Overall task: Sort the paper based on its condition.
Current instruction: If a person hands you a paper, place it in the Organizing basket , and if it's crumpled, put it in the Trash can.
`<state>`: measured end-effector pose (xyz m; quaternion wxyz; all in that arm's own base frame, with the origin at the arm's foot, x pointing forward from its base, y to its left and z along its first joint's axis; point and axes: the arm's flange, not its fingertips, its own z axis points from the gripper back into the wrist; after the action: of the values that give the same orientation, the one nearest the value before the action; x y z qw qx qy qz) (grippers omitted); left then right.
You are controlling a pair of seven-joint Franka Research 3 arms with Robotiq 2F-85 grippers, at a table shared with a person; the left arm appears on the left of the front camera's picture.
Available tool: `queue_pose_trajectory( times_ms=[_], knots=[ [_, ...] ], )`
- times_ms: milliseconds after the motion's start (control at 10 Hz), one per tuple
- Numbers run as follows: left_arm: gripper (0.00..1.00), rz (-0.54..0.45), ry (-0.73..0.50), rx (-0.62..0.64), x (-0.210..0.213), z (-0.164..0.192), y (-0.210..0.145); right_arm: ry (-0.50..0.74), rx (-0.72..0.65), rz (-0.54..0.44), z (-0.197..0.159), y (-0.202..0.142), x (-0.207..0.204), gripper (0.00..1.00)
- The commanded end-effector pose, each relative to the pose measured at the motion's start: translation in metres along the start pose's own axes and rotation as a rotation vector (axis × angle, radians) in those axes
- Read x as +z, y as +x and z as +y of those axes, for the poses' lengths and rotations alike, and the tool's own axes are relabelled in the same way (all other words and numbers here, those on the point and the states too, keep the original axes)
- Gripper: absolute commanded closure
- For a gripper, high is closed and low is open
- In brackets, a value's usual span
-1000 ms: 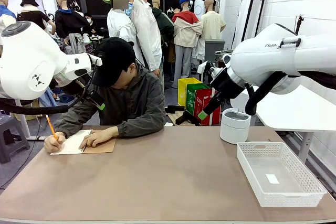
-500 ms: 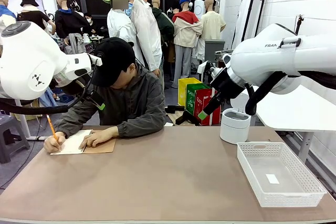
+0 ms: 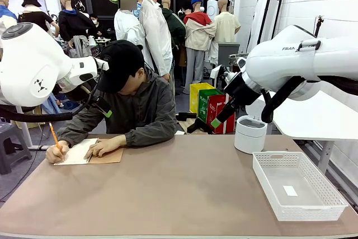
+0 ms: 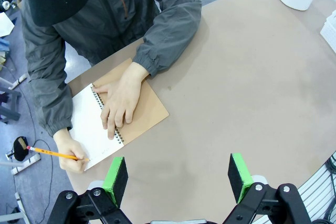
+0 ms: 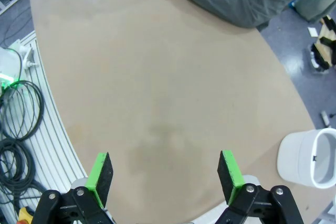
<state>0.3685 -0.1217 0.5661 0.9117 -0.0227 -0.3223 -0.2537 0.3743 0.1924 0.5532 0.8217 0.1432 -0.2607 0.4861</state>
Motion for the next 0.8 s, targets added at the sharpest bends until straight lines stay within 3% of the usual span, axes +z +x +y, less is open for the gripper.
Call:
queue_pose_trajectory(
  times_ms=[0,700],
  knots=[
    [0.00,0.005,-0.002,0.003,0.0010,0.0012,0.0001,-0.002,0.002,0.001,-0.0001,0.0003,0.0004,0.00],
    [0.00,0.005,-0.002,0.003,0.0010,0.0012,0.0001,-0.002,0.002,0.001,-0.0001,0.0003,0.0004,0.00]
  ],
)
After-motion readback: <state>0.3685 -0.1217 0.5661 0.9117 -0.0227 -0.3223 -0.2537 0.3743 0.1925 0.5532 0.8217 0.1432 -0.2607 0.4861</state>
